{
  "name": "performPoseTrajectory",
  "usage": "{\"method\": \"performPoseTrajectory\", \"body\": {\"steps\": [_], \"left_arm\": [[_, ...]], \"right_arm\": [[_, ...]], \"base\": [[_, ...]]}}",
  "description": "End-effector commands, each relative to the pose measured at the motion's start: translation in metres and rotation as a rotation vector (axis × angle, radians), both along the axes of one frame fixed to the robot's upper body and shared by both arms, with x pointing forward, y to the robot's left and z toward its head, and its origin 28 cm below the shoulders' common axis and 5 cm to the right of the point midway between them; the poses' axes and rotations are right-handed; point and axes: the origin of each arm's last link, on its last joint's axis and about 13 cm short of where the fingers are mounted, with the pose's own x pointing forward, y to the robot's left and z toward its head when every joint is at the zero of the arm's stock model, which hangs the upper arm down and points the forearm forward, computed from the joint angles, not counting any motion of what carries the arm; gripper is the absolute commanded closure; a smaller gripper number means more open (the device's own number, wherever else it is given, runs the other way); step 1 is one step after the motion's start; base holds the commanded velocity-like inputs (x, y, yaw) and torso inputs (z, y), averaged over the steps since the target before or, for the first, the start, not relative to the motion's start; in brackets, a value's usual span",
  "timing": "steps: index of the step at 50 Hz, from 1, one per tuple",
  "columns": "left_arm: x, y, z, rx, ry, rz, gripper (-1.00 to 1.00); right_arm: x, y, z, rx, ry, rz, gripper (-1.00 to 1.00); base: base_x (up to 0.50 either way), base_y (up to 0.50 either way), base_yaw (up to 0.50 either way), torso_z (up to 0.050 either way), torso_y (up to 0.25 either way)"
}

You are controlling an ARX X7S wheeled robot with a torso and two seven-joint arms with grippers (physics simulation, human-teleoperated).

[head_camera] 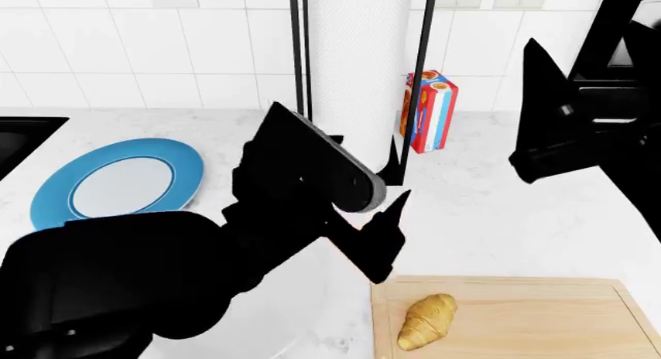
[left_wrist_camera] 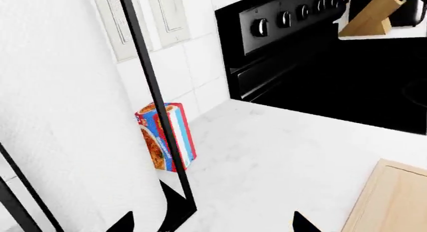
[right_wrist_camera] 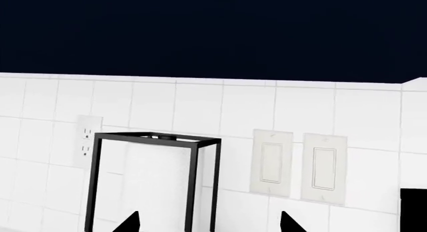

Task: From the different types of pastries on the counter, select a croissant and place it on the cutting board. Then retrieve a jar of jam from the cabinet and place it alongside the croissant on the cutting board.

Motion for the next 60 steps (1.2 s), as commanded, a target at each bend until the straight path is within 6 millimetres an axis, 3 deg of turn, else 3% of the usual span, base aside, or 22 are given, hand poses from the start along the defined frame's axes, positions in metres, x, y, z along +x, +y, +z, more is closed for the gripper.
{"method": "performPoseTrajectory", "body": {"steps": [1, 7, 14, 28, 35, 41, 60], "left_arm": [[-0.014, 0.035, 0.011, -0.147, -0.150, 0.192, -1.00], [-0.024, 0.054, 0.017, -0.206, -0.195, 0.307, -1.00], [-0.020, 0.074, 0.033, -0.266, -0.240, 0.494, -1.00], [-0.020, 0.076, 0.036, -0.278, -0.248, 0.517, -1.00], [-0.024, 0.076, 0.031, -0.243, -0.252, 0.512, -1.00], [-0.023, 0.076, 0.028, -0.215, -0.254, 0.506, -1.00], [-0.021, 0.076, 0.025, -0.220, -0.243, 0.521, -1.00]], "right_arm": [[-0.002, 0.003, 0.004, -0.017, -0.010, -0.044, -1.00], [-0.002, 0.008, 0.012, -0.014, -0.019, -0.058, -1.00], [0.003, 0.017, 0.027, -0.046, -0.025, -0.053, -1.00], [0.003, 0.018, 0.030, -0.056, -0.028, -0.049, -1.00], [-0.005, 0.017, 0.072, -0.052, -0.120, -0.035, -1.00], [-0.008, 0.016, 0.095, -0.062, -0.154, -0.021, -1.00], [-0.002, 0.022, 0.142, -0.082, -0.238, -0.017, -1.00]], "base": [[0.00, 0.00, 0.00, 0.000, 0.000], [0.00, 0.00, 0.00, 0.000, 0.000], [0.00, 0.00, 0.00, 0.000, 0.000], [0.00, 0.00, 0.00, 0.000, 0.000], [0.00, 0.00, 0.00, 0.000, 0.000], [0.00, 0.00, 0.00, 0.000, 0.000], [0.00, 0.00, 0.00, 0.000, 0.000]]}}
